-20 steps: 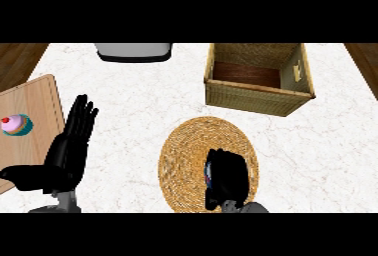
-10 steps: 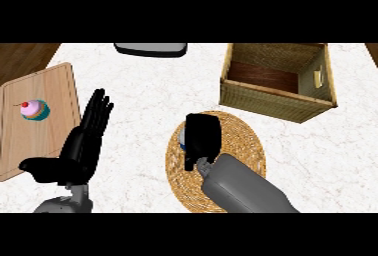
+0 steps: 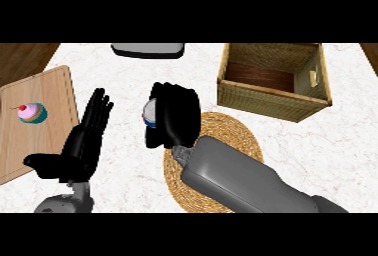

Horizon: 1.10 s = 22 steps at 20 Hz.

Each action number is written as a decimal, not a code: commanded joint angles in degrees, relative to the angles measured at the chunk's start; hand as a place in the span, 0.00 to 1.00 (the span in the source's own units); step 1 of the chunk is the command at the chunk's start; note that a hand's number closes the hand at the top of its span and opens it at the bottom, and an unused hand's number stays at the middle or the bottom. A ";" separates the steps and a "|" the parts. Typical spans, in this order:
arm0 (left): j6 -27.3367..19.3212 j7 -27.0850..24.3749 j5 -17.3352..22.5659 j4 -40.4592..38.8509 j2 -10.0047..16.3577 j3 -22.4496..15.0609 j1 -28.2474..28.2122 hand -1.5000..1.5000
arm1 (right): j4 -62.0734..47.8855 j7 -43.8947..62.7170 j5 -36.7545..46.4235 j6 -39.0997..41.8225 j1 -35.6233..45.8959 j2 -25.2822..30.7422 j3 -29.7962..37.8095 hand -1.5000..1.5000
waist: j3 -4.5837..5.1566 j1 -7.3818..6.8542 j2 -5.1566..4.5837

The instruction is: Pick the can from the placemat and place it in the basket

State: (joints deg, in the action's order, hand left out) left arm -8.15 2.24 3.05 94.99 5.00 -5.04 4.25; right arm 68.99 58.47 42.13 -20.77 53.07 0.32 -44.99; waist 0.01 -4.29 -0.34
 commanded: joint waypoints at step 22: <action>-0.94 -1.73 0.24 1.19 0.09 2.81 -3.47 0.50 | 6.54 17.91 5.34 11.24 11.81 4.42 11.00 1.00 | 0.00 4.93 0.78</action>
State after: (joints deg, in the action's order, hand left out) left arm -8.94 0.24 3.11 95.48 4.89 -2.85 0.53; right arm 74.22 67.72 46.22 -16.04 65.44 3.60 -35.90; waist 0.04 0.41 0.46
